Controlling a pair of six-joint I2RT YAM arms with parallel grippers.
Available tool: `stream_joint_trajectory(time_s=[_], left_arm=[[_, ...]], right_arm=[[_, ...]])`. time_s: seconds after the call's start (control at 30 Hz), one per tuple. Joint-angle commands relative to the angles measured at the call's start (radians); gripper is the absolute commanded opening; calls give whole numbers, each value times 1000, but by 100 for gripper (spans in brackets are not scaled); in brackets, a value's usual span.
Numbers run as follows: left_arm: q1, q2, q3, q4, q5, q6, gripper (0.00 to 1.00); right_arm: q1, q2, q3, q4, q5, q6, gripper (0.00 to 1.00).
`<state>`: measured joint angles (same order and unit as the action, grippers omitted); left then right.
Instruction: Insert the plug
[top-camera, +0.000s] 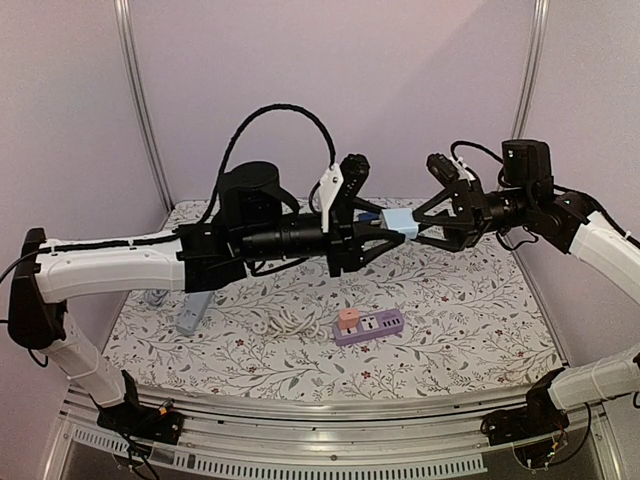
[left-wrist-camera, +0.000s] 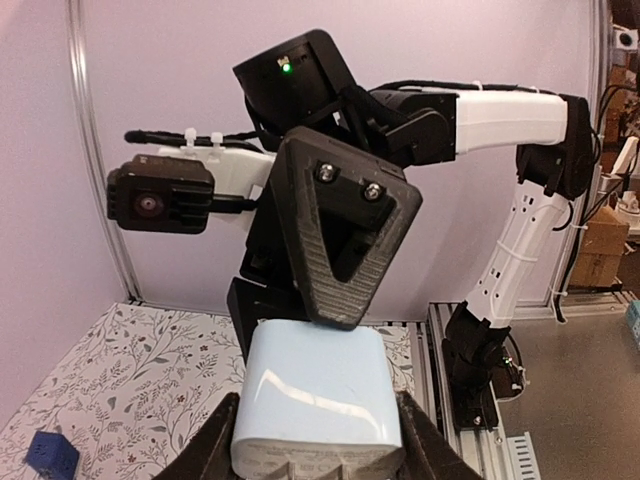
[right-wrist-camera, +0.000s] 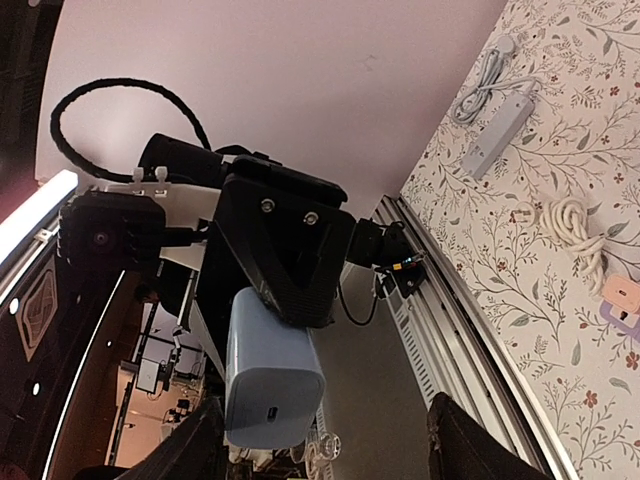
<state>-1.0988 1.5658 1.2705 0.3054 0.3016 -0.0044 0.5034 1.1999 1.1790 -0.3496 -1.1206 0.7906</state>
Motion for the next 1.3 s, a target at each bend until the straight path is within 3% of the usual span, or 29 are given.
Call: stream_joint_trajectory(time_s=[0.0, 0.47, 1.27], left_arm=[[10, 27, 53, -8, 22, 35, 0], [10, 65, 82, -21, 30, 54, 0], [10, 106, 93, 14, 37, 56, 0]], right_arm=[[0, -14, -29, 45, -35, 50, 65], [7, -29, -41, 87, -58, 111, 53], [14, 8, -44, 121, -100, 141, 49]])
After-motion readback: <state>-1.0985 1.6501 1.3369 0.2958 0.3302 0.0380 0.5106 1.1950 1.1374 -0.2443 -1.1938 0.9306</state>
